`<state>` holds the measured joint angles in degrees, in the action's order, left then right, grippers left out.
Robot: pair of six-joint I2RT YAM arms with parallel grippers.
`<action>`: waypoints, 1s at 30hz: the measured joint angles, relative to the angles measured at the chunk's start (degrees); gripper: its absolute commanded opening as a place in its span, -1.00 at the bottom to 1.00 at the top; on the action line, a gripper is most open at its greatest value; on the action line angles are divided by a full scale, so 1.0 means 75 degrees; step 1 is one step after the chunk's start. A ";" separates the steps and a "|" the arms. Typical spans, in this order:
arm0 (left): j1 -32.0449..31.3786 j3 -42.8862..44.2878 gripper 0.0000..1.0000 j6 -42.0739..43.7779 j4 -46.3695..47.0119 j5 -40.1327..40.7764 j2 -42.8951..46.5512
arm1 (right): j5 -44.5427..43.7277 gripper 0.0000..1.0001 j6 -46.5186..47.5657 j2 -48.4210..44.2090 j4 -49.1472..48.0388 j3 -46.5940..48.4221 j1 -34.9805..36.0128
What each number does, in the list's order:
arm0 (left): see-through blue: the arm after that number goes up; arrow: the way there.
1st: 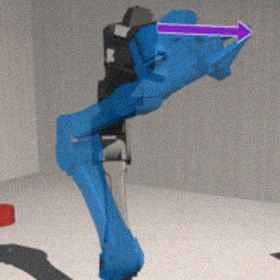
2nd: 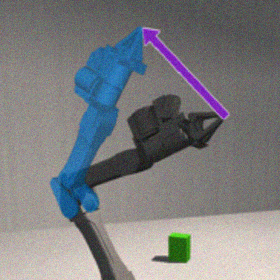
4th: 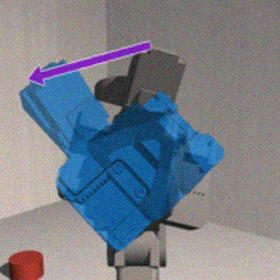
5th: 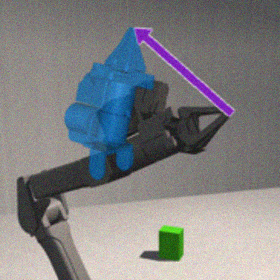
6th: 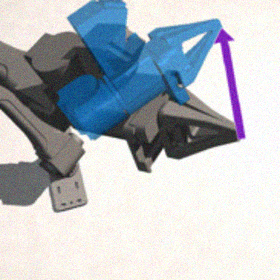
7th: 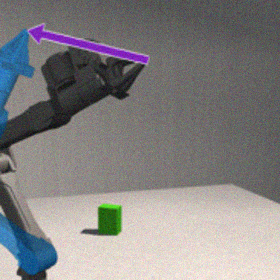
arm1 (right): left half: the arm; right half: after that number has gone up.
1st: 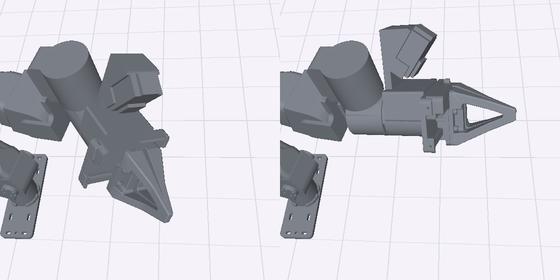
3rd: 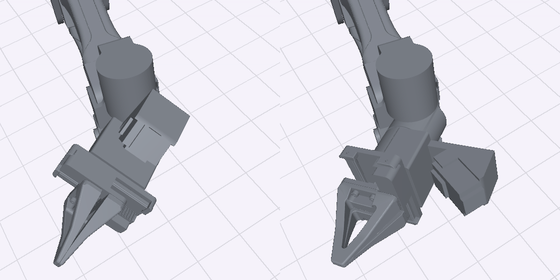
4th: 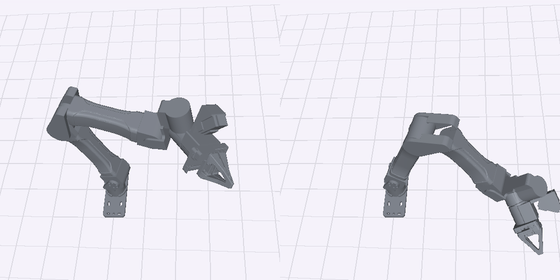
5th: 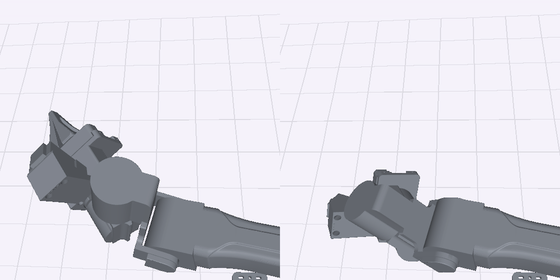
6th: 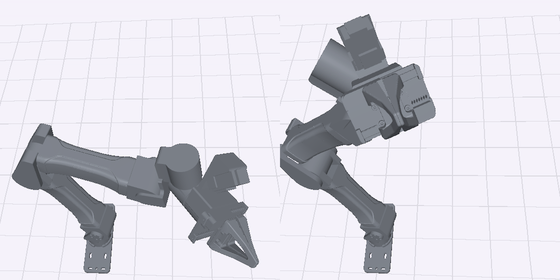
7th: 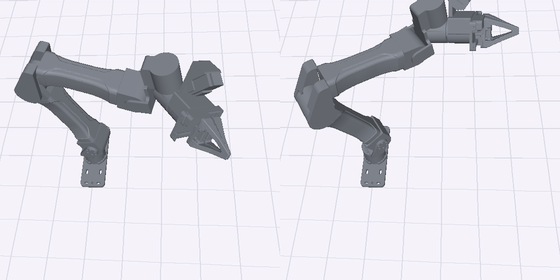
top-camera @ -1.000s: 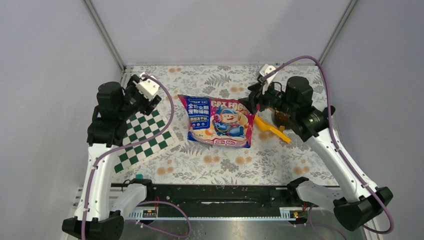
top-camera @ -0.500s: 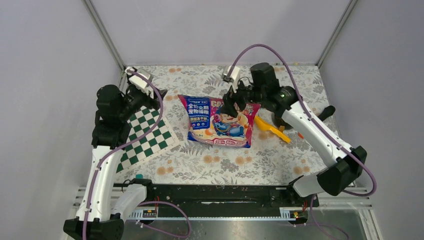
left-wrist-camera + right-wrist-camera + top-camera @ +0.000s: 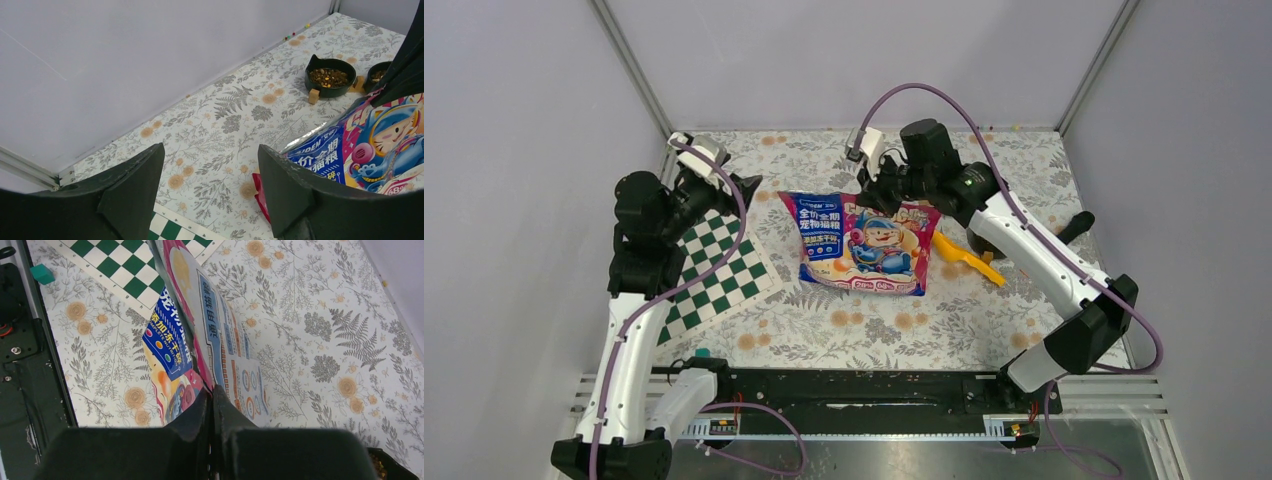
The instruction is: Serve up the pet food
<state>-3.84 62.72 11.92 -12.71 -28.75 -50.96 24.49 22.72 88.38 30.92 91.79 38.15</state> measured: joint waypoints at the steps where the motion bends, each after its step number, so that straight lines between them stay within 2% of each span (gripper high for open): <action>1: 0.0000 -0.0035 0.40 0.0000 0.0009 -0.0003 0.0012 | -0.0026 -1.00 0.0003 0.0015 0.0009 0.0017 0.0009; 7: 0.0000 -0.0134 0.41 -0.0026 -0.0006 -0.0020 0.0087 | -0.0204 -1.00 -0.0085 0.0017 -0.0038 0.0032 0.0055; 8: 0.0000 -0.0152 0.41 -0.0044 -0.0006 -0.0023 0.0117 | -0.0201 -0.94 -0.0093 0.0017 -0.0044 0.0032 0.0055; 12: 0.0000 -0.0248 0.41 -0.0111 0.0015 -0.0026 0.0245 | -0.0154 -0.30 -0.0117 0.0082 0.0020 0.0117 0.0055; 14: 0.0000 -0.0312 0.42 -0.0146 0.0038 -0.0029 0.0315 | -0.0044 -0.19 -0.0093 0.0248 0.0006 0.0323 0.0061; 18: 0.0000 -0.0382 0.42 -0.0181 0.0038 -0.0026 0.0408 | 0.0373 -0.16 -0.0087 0.0635 0.0015 0.0606 0.0073; 20: 0.0000 -0.0382 0.42 -0.0166 0.0029 -0.0020 0.0431 | 0.0507 -0.20 -0.0085 0.0766 0.0047 0.0612 0.0076; 22: 0.0000 -0.0382 0.42 -0.0131 -0.0015 -0.0009 0.0449 | 0.0592 -0.36 -0.0044 0.0898 0.0154 0.0612 0.0082; 26: 0.0000 -0.0382 0.42 -0.0029 -0.0154 0.0029 0.0452 | 0.0603 -0.97 0.0187 0.1026 0.0478 0.0813 0.0093; 30: 0.0000 -0.0382 0.42 -0.0015 -0.0178 0.0029 0.0449 | 0.0402 -1.00 0.0265 0.1148 0.0863 0.1195 0.0096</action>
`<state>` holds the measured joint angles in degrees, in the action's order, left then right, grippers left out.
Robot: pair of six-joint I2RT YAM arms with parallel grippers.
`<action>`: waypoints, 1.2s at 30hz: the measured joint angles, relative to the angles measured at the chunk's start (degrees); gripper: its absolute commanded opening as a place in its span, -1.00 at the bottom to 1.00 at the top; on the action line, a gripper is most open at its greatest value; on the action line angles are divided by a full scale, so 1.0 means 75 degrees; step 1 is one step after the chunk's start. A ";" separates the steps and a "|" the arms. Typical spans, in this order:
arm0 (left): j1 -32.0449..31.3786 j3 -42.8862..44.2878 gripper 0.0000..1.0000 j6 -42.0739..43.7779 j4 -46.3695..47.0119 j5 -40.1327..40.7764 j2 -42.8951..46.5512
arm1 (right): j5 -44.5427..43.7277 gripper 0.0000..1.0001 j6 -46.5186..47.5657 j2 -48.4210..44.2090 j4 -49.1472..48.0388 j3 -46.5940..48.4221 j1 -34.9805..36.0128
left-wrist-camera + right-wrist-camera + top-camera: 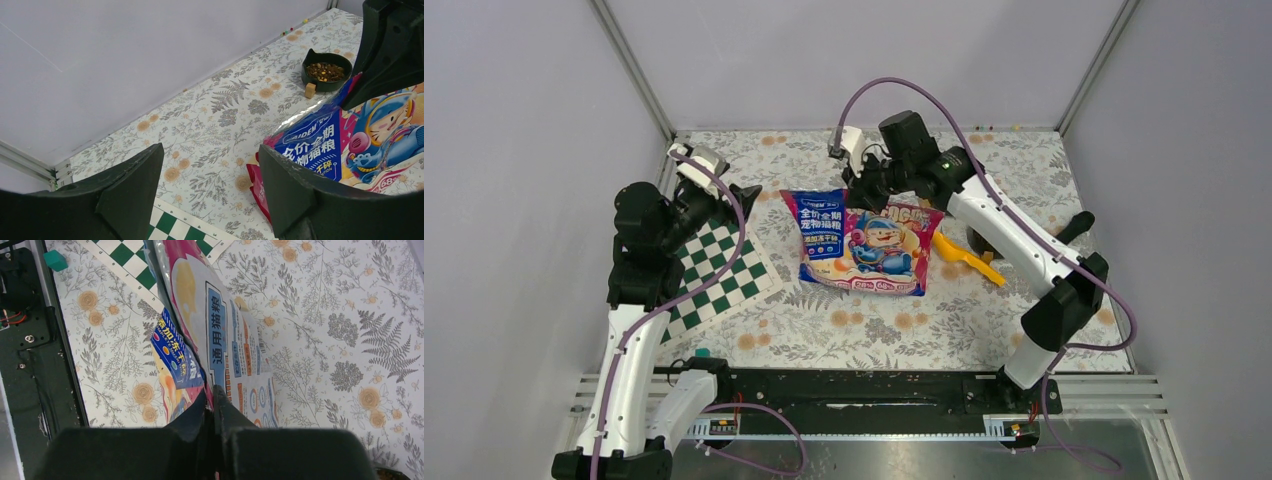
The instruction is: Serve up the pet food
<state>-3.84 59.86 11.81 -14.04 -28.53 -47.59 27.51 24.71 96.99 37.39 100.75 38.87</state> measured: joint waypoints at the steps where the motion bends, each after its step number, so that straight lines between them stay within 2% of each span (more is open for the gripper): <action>1: 0.0000 0.0000 0.42 -0.0003 0.0000 0.0000 -0.0003 | -0.0044 -1.00 -0.0038 0.0035 0.0052 0.0070 0.0006; 8: 0.0000 0.0000 0.42 -0.0207 0.0070 -0.0020 -0.0003 | -0.0816 -1.00 -0.0924 0.0160 0.0140 0.0391 0.0178; 20: 0.0000 -0.0064 0.43 -0.0874 0.0289 -0.0085 -0.0012 | -0.3142 -1.00 -0.3710 0.1480 0.0699 0.2451 0.0382; 27: 0.0000 -0.0064 0.43 -0.1180 0.0455 -0.0087 -0.0026 | -0.4249 -1.00 -0.4817 0.2002 0.0927 0.3229 0.0420; 28: 0.0000 -0.0064 0.43 -0.1192 0.0466 -0.0085 -0.0029 | -0.4401 -0.86 -0.4960 0.2040 0.0930 0.3270 0.0428; 30: 0.0000 -0.0064 0.43 -0.1309 0.0548 -0.0087 -0.0076 | -0.4619 -0.29 -0.5179 0.2081 0.0930 0.3302 0.0443; 32: 0.0000 -0.0064 0.44 -0.1364 0.0600 -0.0085 -0.0137 | -0.4750 0.07 -0.5412 0.2090 0.0629 0.3363 0.0455; 34: 0.0000 -0.0064 0.44 -0.1431 0.0624 -0.0087 -0.0219 | -0.4803 0.27 -0.5520 0.2057 0.0026 0.3716 0.0478; 36: 0.0000 -0.0067 0.44 -0.1527 0.0627 -0.0085 -0.0262 | -0.4817 0.30 -0.5531 0.1906 -0.0437 0.3972 0.0498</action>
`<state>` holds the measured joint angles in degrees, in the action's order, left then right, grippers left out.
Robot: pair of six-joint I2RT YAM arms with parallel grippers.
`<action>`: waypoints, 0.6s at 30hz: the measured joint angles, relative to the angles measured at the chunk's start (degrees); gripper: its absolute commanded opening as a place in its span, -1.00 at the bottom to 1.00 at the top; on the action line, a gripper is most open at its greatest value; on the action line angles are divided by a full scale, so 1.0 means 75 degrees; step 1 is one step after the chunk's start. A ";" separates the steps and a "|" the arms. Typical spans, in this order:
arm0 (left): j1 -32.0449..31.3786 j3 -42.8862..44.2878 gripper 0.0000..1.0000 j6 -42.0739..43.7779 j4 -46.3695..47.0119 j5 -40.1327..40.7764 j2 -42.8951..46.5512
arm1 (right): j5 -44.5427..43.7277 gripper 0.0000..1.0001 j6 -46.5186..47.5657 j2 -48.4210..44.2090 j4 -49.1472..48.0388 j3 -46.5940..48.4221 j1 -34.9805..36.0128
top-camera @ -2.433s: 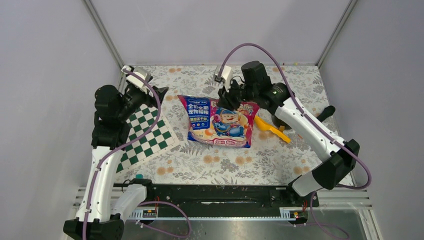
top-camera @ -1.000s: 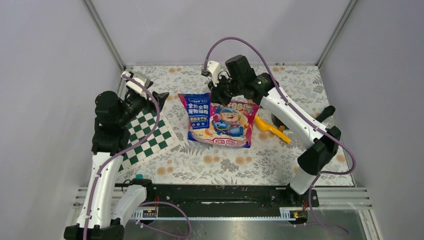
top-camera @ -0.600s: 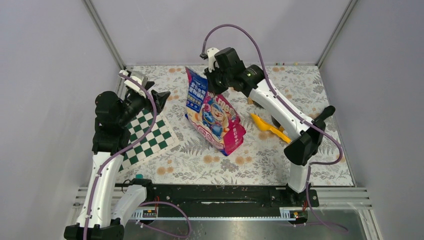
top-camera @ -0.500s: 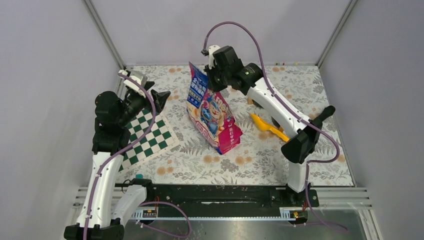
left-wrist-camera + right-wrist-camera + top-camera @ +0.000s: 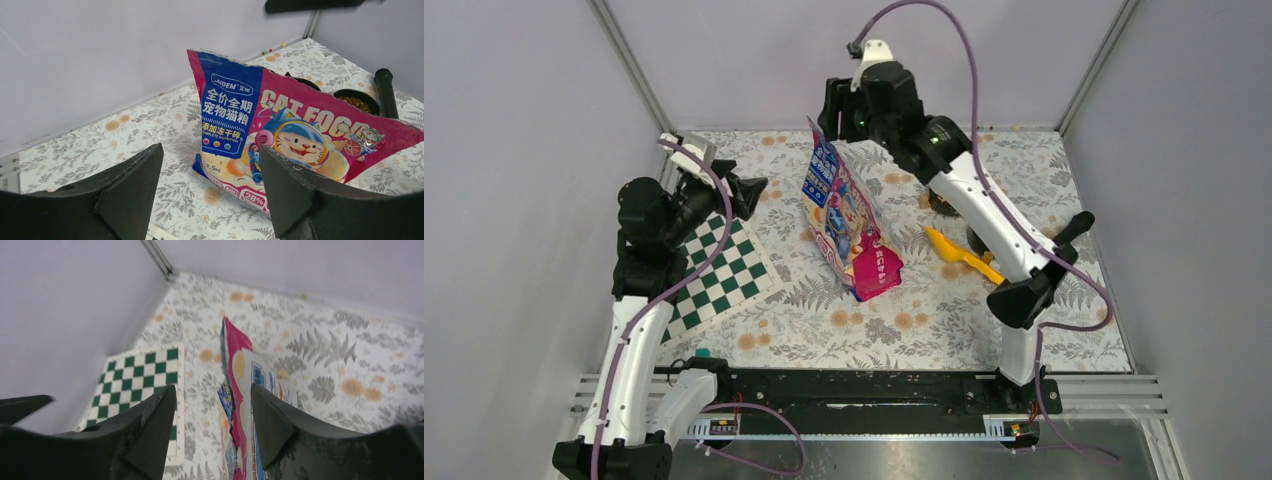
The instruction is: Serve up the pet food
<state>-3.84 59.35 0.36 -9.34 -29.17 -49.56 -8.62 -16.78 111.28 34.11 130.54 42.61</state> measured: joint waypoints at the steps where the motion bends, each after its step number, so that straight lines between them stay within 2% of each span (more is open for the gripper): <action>1: 0.0000 -0.0017 0.44 -0.0055 0.0017 0.0003 -0.0012 | -0.0015 0.30 0.0044 -0.0175 -0.0187 0.0055 0.0006; 4: 0.0000 -0.0163 0.43 -0.0192 0.0070 0.0032 -0.0006 | -0.0041 0.26 0.0070 -0.0676 -0.0385 0.0061 -0.0026; 6: 0.0000 -0.0332 0.20 -0.0309 0.0137 0.0108 -0.0006 | -0.0041 0.20 0.0044 -0.1003 -0.0396 -0.0015 -0.0111; 9: 0.0000 -0.0662 0.08 -0.0627 0.0178 0.0125 -0.0029 | -0.0047 0.12 -0.0178 -0.1612 -0.0367 -0.0565 -0.0469; 13: 0.0000 -0.1067 -0.19 -0.1428 0.0463 -0.0271 -0.0361 | -0.0038 0.07 -0.0597 -0.2707 -0.0545 -0.2713 -0.1282; 18: -0.0224 -0.1649 -0.43 -0.2436 0.0793 -0.0571 -0.1169 | 0.0221 0.04 -0.0761 -0.3147 -0.0621 -0.5100 -0.1649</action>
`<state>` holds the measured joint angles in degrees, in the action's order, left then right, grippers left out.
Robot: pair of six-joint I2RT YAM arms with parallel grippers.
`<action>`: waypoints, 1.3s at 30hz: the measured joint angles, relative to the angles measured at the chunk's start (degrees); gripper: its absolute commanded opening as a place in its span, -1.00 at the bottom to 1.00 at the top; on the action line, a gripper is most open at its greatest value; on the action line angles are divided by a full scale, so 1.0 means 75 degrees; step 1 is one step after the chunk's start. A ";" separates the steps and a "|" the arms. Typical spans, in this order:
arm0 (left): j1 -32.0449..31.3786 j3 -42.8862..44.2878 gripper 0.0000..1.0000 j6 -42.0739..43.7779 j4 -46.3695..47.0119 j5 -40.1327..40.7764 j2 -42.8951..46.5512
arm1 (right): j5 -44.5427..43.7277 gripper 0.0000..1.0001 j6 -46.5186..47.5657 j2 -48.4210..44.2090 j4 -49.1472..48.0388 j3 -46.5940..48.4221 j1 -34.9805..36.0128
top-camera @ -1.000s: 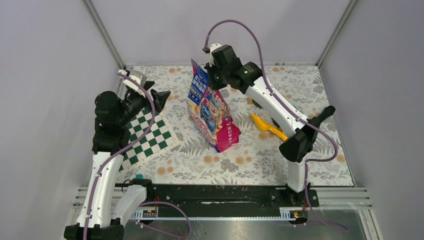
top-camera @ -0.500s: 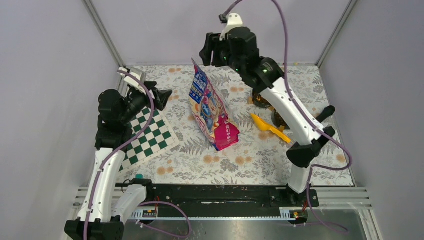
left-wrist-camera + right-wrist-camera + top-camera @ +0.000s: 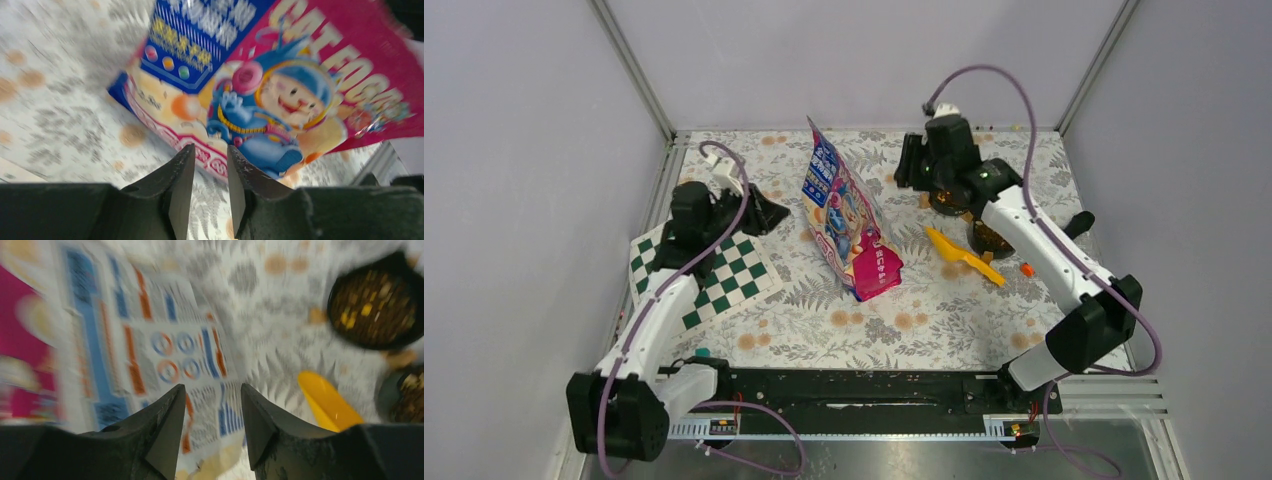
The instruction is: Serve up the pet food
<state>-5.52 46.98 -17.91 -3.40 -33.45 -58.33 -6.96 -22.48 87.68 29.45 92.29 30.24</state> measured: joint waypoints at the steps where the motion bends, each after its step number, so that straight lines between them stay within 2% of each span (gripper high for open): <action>1: -0.0125 -0.0137 -0.45 -0.0076 0.0015 -0.0015 -0.0198 | 0.0154 0.04 -0.0012 0.0003 -0.0020 -0.0460 -0.0003; 5: -0.0746 -0.0472 -0.67 -0.0204 -0.0058 -0.0125 -0.0965 | 0.0810 0.01 -0.0102 0.0015 0.0035 -0.1877 0.0000; 10: -0.1381 -0.0472 -0.73 -0.0393 0.0073 -0.0321 -0.1999 | 0.2017 -0.13 -0.0321 0.0160 -0.0376 -0.2783 0.0000; 13: -0.1565 -0.0472 -0.74 -0.0764 0.0414 -0.0414 -0.2535 | 0.2719 -0.22 -0.0560 0.0458 -0.1096 -0.3013 -0.0023; 17: -0.1620 -0.0472 -0.75 -0.1580 0.1227 -0.0428 -0.3217 | 0.3334 -0.25 -0.1160 0.0921 -0.1950 -0.3153 -0.0055; 21: -0.1547 -0.0437 -0.75 -0.2273 0.1760 -0.0326 -0.3646 | 0.3456 -0.25 -0.1676 0.1274 -0.2530 -0.3092 -0.0017; 24: -0.1480 -0.0245 -0.73 -0.2401 0.1609 -0.0079 -0.3689 | 0.3325 -0.23 -0.1874 0.1343 -0.2774 -0.3057 -0.0006; 27: -0.1373 0.0085 -0.57 -0.2381 0.1241 0.0303 -0.3663 | 0.3060 -0.18 -0.1926 0.1323 -0.2850 -0.3054 0.0041; 29: -0.1259 0.0210 -0.37 -0.2334 0.0985 0.0624 -0.3526 | 0.2850 -0.13 -0.1903 0.1241 -0.2774 -0.3054 0.0067; 33: -0.0991 0.0408 0.12 -0.2072 0.0108 0.1463 -0.2821 | 0.2157 0.02 -0.1614 0.0705 -0.2305 -0.3031 0.0026; 36: -0.0956 0.0682 0.55 -0.1891 -0.0810 0.2270 -0.2136 | 0.1239 0.23 -0.1239 -0.0020 -0.1789 -0.3025 -0.0079; 39: -0.0965 0.1078 0.79 -0.1795 -0.1632 0.3077 -0.1562 | 0.0175 0.35 -0.0790 -0.0807 -0.1402 -0.3025 -0.0300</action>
<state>-12.75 55.07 -31.38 -15.64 -10.37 -70.04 -5.65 -28.40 81.62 18.94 69.60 27.99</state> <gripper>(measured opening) 0.792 0.617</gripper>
